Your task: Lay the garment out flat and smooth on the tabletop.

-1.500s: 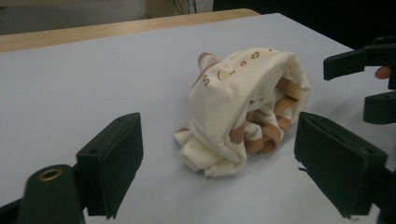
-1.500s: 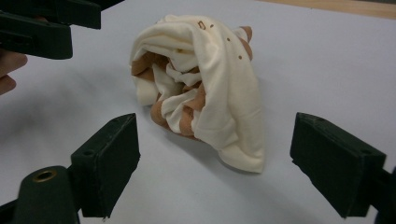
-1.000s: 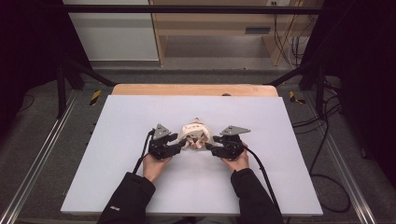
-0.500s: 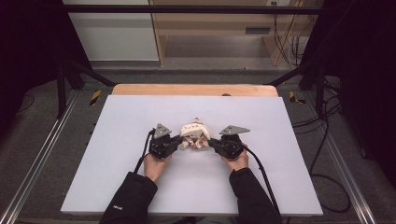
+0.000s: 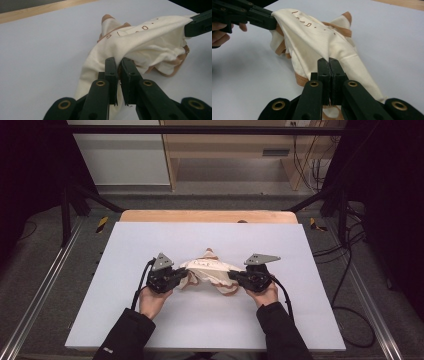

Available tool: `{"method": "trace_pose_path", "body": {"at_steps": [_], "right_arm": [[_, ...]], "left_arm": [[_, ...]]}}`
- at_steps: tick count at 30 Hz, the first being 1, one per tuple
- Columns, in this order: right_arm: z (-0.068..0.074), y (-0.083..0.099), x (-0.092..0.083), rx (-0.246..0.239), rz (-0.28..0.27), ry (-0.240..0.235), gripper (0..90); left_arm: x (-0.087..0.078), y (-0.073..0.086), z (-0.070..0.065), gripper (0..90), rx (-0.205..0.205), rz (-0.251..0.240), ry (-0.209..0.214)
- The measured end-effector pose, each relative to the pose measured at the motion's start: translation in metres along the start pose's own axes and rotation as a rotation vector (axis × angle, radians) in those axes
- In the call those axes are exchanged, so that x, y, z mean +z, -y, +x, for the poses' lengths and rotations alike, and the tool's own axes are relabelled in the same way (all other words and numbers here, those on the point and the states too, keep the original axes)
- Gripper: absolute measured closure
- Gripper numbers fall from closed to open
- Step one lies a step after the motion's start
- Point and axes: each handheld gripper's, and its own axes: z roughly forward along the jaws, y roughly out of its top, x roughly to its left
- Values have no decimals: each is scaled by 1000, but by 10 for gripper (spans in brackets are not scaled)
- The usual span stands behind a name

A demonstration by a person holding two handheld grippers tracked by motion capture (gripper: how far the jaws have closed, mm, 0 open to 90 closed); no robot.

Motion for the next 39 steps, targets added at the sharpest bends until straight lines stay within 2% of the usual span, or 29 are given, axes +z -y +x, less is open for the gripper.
{"method": "trace_pose_path", "body": {"at_steps": [1, 4, 6, 8, 9, 11, 14, 16, 18, 19, 21, 22, 23, 25, 26, 27, 28, 29, 30, 31, 32, 33, 34, 35, 36, 37, 38, 39], "right_arm": [[6, 0, -3, -20, 14, -19, 893], [12, 1, -7, -35, 28, -38, 892], [21, 6, -14, -40, 48, -81, 893], [27, 12, -16, -47, 70, -104, 892], [29, 16, -17, -52, 83, -112, 892], [34, 24, -17, -62, 101, -123, 891], [36, 38, -14, -58, 141, -130, 890], [36, 45, -11, -46, 153, -134, 889], [36, 48, -9, -46, 162, -129, 888], [37, 55, -1, -54, 198, -111, 882], [37, 56, 2, -58, 213, -107, 877], [39, 60, 9, -74, 238, -104, 820], [40, 60, 9, -79, 240, -105, 798], [41, 59, 9, -78, 232, -112, 769], [41, 55, 2, -75, 178, -127, 655], [41, 55, 2, -75, 178, -127, 655], [40, 50, -6, -62, 113, -140, 551], [39, 47, -9, -61, 85, -137, 504], [39, 47, -9, -61, 85, -137, 504], [37, 44, -12, -63, 50, -130, 460], [34, 39, -16, -63, 15, -110, 408], [29, 34, -19, -54, -21, -68, 338], [25, 31, -19, -48, -29, -41, 334], [25, 31, -19, -48, -29, -41, 334], [15, 26, -13, -29, -26, 1, 334], [15, 26, -13, -29, -26, 1, 334], [5, 23, -3, -4, -13, 35, 348], [5, 23, -3, -4, -13, 35, 348]], "left_arm": [[-7, 3, -3, 838, 8, 8, 14], [-15, 9, -7, 838, 15, 17, 27], [-23, 17, -11, 838, 23, 29, 43], [-32, 31, -19, 838, 20, 44, 68], [-32, 31, -19, 837, 20, 44, 68], [-37, 47, -28, 837, 25, 67, 84], [-39, 57, -35, 837, 34, 89, 96], [-38, 60, -38, 837, 43, 94, 88], [-36, 62, -40, 834, 45, 97, 87], [-33, 65, -41, 830, 53, 107, 80], [-32, 66, -41, 826, 51, 105, 81], [-32, 67, -41, 797, 46, 101, 82], [-33, 66, -40, 772, 34, 90, 80], [-35, 65, -40, 683, 23, 76, 85], [-39, 61, -37, 602, -2, 46, 77], [-39, 61, -37, 549, -2, 46, 77], [-42, 58, -34, 474, -11, 23, 62], [-46, 53, -29, 414, -14, -8, 4], [-46, 53, -29, 357, -14, -8, 4], [-49, 49, -24, 357, -19, -23, -29], [-49, 46, -19, 295, -28, -36, -42], [-48, 44, -15, 214, -36, -40, -44], [-46, 42, -9, 211, -46, -29, -45], [-42, 40, -3, 211, -52, -18, -46], [-31, 39, 9, 214, -76, 7, -66], [-31, 39, 9, 227, -76, 7, -66], [-23, 40, 16, 260, -90, 30, -71], [-18, 40, 20, 260, -93, 42, -79]]}}
